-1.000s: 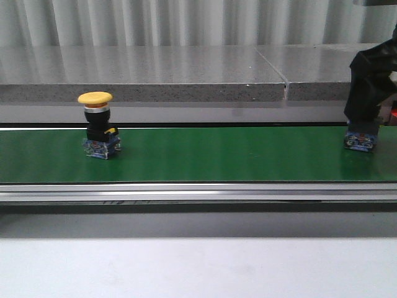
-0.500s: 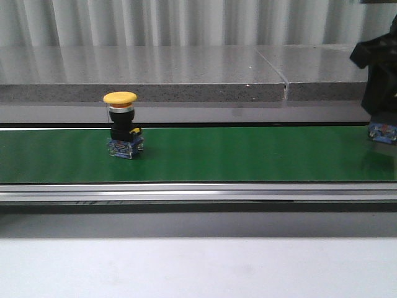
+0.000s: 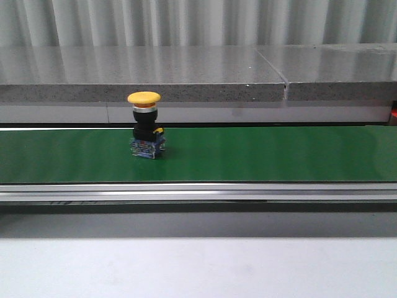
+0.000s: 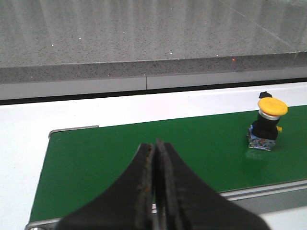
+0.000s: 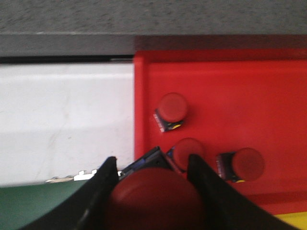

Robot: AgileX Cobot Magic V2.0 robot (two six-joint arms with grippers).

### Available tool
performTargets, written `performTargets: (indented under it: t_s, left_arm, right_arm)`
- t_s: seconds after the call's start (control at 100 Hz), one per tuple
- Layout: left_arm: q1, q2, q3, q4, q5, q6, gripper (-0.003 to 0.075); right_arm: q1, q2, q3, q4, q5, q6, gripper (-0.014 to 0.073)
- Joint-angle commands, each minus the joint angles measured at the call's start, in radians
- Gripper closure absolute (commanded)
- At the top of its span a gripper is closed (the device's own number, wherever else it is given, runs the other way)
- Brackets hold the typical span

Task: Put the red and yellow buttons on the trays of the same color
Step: 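Lift the red button and lower it into the red tray, open right gripper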

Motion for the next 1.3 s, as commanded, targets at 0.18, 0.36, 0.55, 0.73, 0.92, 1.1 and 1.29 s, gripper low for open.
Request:
performTargets:
  t_s: [0.18,0.36,0.55,0.73,0.92,1.1,1.29]
  left_arm:
    - [-0.011,0.004,-0.028,-0.025,-0.072,-0.001,0.074]
    - [-0.011,0.004,-0.028,-0.025,-0.072,-0.001,0.074]
    - [-0.011,0.004,-0.028,-0.025,-0.072,-0.001,0.074]
    - [-0.011,0.004,-0.028,-0.025,-0.072,-0.001,0.074]
    - [-0.011,0.004,-0.028,-0.025,-0.072,-0.001,0.074]
    - [-0.011,0.004,-0.028,-0.025,-0.072,-0.001,0.074]
    - [-0.011,0.004,-0.028,-0.025,-0.072,-0.001,0.074]
  right_arm:
    - [-0.124,0.181,-0.175,-0.003,-0.076,-0.007,0.0377]
    - [-0.171,0.331,-0.301,0.023,-0.058,0.003,0.0377]
    - [-0.182,0.43,-0.387,0.044,-0.048,0.003,0.0377]
    - [-0.182,0.49,-0.419,0.057,-0.076,0.003,0.0377]
    - [-0.182,0.525,-0.419,0.06,-0.136,0.003,0.0377]
    - [-0.181,0.559,-0.419,0.069,-0.147,0.003,0.0377]
    - [-0.18,0.585,-0.419,0.069,-0.157,0.003,0.0377]
